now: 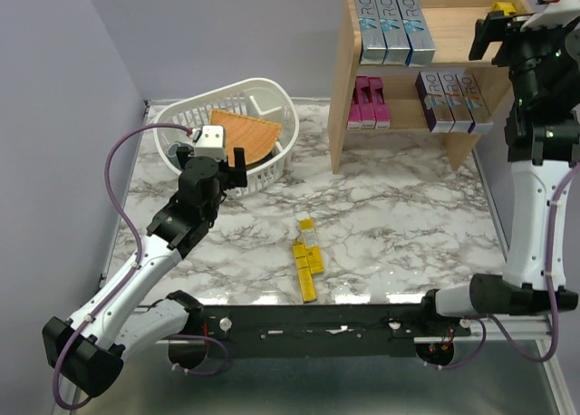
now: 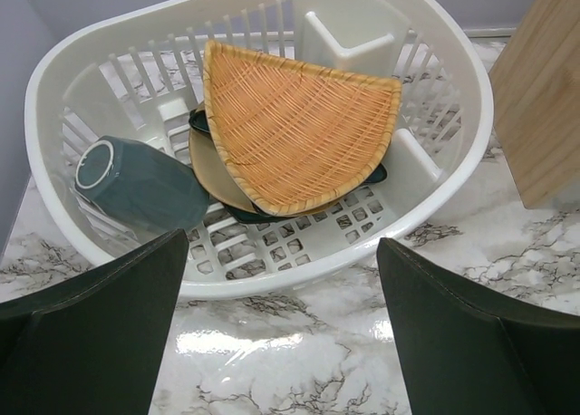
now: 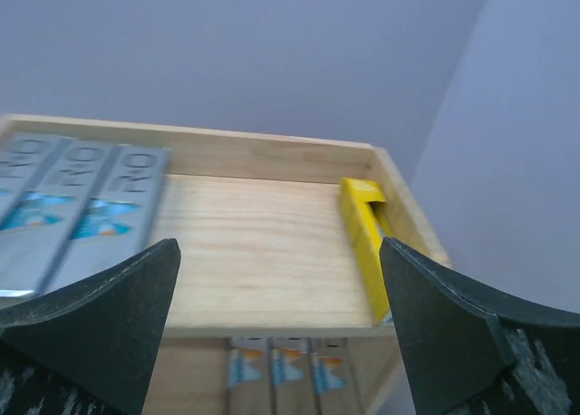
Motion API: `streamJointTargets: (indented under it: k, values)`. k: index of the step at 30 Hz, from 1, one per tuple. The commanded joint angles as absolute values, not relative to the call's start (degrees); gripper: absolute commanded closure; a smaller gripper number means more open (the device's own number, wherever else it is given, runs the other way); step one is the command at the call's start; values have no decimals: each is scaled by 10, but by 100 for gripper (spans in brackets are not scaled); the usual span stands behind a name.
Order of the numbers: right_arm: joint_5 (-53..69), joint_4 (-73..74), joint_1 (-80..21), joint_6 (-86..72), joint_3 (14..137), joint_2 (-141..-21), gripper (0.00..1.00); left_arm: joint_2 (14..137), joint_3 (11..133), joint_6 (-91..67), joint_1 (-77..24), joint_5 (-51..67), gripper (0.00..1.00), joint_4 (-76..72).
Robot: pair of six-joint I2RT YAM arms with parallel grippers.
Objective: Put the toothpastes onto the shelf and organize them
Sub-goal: Place the toothpaste on the shelf, then pick up the toothpaste from the center of the board.
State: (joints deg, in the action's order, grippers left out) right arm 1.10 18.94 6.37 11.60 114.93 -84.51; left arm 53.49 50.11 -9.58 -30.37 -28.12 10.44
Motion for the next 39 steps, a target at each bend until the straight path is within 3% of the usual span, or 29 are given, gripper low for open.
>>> streamJointTargets:
  k: [1,7,16,22,30,39]
  values:
    - [102,163,25,32,1045,-760,0,526,511,-110,-301,-258,1,112]
    - [134,142,-39,-69,887,-656,0,554,539,-145,-301,-241,1,155]
    - [120,40,-119,-221,535,-531,0,645,610,-275,-312,-180,1,287]
    - [98,-25,-149,-289,348,-483,0,725,639,-356,-421,-216,1,322]
    - [74,-77,-155,-313,233,-427,0,868,655,-446,-508,-244,3,311]
    - [36,-112,-190,-323,200,-417,0,1055,780,-453,-548,-253,16,366]
